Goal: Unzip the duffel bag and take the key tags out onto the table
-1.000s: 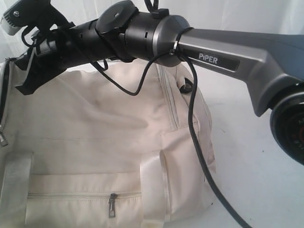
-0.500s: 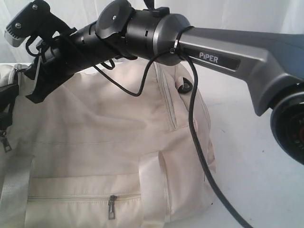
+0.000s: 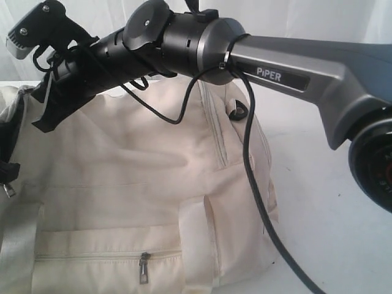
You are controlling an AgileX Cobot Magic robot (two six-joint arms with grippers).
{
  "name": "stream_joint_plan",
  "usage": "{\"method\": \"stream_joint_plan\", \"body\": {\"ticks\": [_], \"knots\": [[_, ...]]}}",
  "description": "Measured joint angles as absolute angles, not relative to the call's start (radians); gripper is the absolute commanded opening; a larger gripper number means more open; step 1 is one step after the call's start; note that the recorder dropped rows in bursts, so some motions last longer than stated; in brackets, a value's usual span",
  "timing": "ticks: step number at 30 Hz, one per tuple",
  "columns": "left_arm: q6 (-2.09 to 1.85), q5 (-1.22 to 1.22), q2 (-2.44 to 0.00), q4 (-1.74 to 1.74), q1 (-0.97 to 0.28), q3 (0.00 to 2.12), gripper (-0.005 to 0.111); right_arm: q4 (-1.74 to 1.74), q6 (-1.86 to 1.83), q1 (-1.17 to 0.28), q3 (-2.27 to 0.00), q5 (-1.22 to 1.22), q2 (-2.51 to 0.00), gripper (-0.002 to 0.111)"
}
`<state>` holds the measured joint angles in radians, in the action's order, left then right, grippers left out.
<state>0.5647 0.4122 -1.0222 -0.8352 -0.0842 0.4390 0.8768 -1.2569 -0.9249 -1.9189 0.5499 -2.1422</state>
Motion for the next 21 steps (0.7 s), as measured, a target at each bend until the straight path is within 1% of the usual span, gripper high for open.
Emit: {"method": "stream_joint_plan", "body": {"ticks": [12,21], "knots": [[0.544,0.372,-0.921,-0.832,-0.084,0.445,0.000,0.876,-1.257,-0.935,-1.919,0.363,-2.153,0.000],[0.620,0.199,-0.822,-0.834,-0.086,0.445,0.000,0.884,-1.257,-0.940,-1.978,0.294,-2.215,0.000]]}}
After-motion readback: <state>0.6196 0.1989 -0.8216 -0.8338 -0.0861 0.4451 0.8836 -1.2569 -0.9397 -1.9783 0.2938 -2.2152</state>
